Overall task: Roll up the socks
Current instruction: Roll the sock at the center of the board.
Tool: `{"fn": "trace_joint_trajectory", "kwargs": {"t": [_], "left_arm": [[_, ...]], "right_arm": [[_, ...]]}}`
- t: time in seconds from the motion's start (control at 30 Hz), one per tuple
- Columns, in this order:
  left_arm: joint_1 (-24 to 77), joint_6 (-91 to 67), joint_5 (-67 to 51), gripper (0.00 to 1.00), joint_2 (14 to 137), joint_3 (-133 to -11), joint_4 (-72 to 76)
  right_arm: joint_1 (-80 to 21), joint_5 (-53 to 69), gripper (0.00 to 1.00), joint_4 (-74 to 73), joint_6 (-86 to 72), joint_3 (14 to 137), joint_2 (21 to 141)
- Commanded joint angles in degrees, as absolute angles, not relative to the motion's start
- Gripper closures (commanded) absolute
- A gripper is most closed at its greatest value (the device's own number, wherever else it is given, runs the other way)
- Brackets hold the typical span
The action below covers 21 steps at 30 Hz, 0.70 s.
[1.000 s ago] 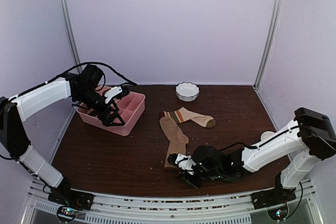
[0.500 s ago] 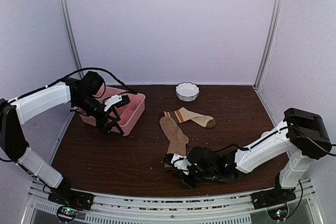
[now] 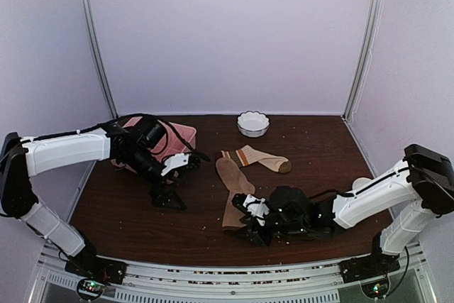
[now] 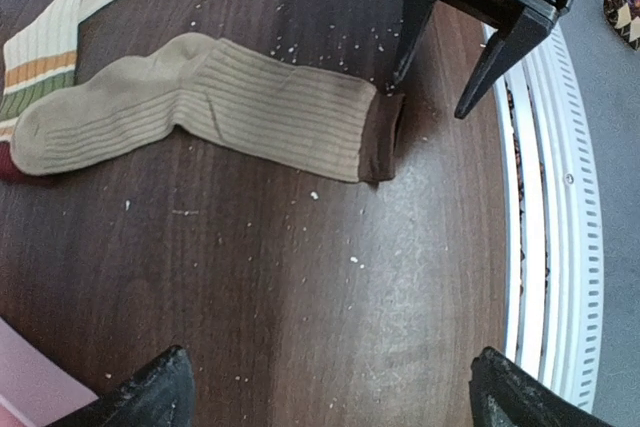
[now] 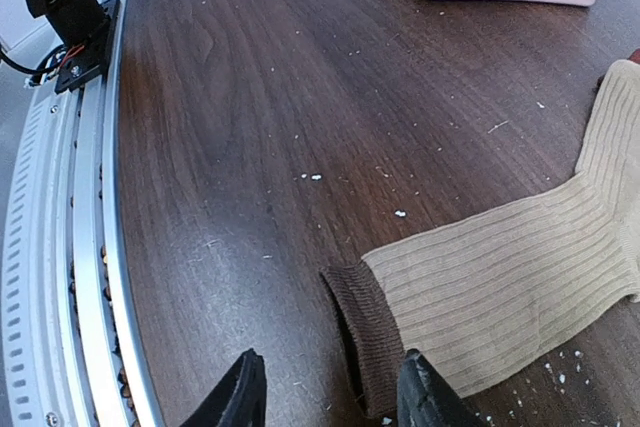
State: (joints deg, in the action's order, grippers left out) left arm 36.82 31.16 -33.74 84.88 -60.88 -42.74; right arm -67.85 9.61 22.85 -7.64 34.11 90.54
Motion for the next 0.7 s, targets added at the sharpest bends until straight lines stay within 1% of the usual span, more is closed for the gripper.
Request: {"fn": "trace_joint_trajectory", "kwargs": {"t": [0.0, 0.1, 0.23, 0.5, 0.67], "left_arm": [[38.47, 28.99, -34.81, 0.02, 86.27, -59.68, -34.97], [39.14, 25.73, -35.62, 0.02, 86.6, -57.53, -30.81], [43.42, 23.01, -31.94, 0.02, 85.98, -52.75, -24.06], [46.66, 22.84, -31.01, 0.02, 88.5, -51.5, -21.62], [47.78, 25.88, -30.59, 0.02, 88.25, -50.01, -21.62]], "right_arm": [[-67.67, 6.7, 0.55, 20.75, -2.02, 34.05, 90.67], [-67.64, 9.66, 0.58, 21.92, 0.6, 34.36, 92.44], [-67.39, 7.77, 0.6, 26.5, 2.6, 31.94, 94.03], [-67.42, 9.44, 0.69, 26.57, 3.55, 33.25, 97.51], [-67.42, 7.88, 0.83, 26.75, 2.54, 34.03, 99.66]]}}
